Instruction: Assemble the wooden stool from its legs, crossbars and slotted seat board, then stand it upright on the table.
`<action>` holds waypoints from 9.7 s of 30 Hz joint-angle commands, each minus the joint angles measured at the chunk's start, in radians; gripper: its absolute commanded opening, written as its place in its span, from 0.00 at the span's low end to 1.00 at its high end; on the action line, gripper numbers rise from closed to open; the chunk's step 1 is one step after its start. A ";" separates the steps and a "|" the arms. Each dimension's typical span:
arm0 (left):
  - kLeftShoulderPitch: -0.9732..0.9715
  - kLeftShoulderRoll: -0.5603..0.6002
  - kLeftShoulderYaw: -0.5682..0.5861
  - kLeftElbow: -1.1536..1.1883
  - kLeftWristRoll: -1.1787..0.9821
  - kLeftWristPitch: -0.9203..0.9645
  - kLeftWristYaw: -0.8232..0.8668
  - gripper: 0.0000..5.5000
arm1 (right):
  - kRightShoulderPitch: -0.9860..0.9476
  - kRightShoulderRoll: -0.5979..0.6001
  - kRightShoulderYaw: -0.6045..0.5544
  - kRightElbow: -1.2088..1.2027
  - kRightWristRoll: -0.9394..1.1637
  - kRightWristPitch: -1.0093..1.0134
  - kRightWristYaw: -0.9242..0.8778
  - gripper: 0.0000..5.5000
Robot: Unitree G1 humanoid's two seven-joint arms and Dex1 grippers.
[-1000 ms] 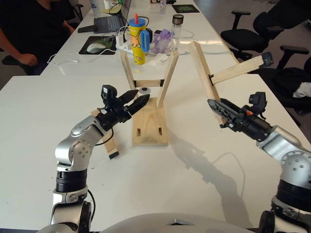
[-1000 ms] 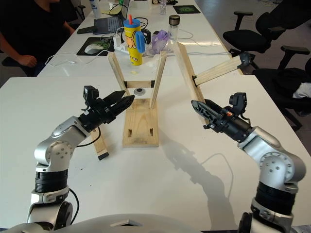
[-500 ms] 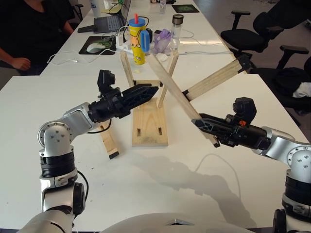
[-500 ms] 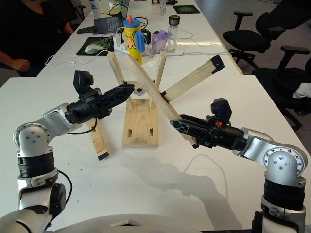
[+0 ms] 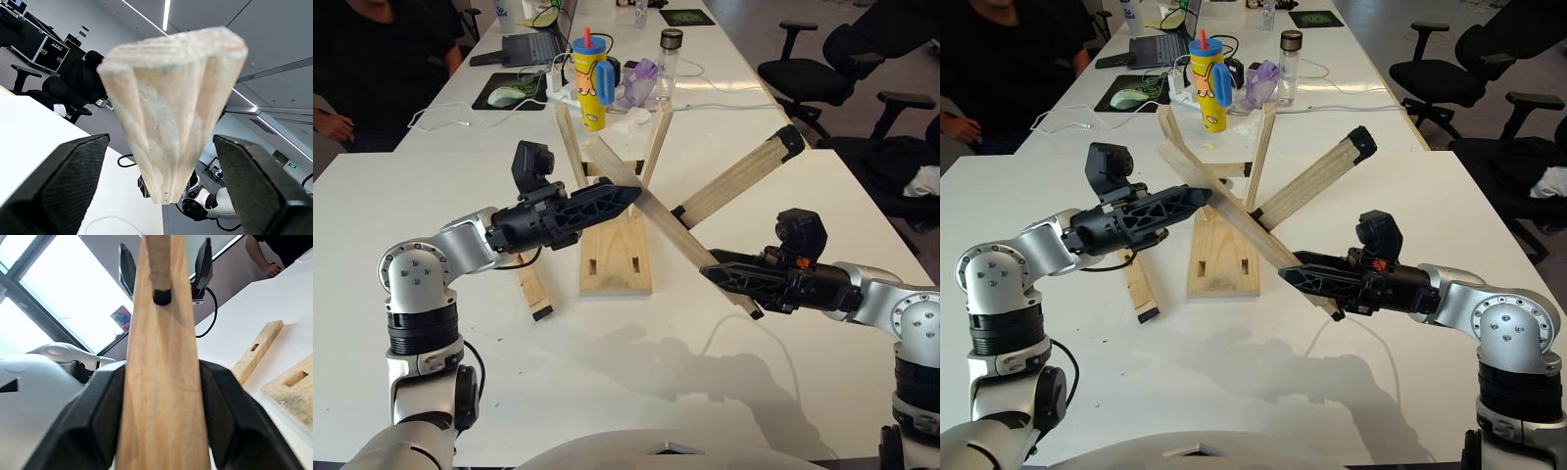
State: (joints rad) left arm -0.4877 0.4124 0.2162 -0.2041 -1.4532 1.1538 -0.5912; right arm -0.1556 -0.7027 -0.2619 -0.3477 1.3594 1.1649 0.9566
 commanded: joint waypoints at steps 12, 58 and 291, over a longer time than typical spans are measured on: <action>0.067 0.060 -0.085 -0.075 0.025 0.001 -0.019 0.37 | 0.032 -0.033 0.047 -0.002 -0.085 -0.047 0.048 0.37; 0.087 0.384 0.057 0.155 0.602 -0.354 -0.354 0.37 | -0.055 0.198 0.564 0.507 -1.382 -1.001 -0.320 0.67; 0.136 0.238 -0.337 -0.170 0.427 -0.106 -0.495 0.37 | 0.030 -0.006 -0.088 0.080 0.119 -0.162 -0.035 0.78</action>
State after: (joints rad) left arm -0.3638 0.6297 -0.1005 -0.3511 -1.0473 1.0538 -1.0718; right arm -0.1107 -0.7229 -0.3411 -0.2642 1.4546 1.0054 0.9288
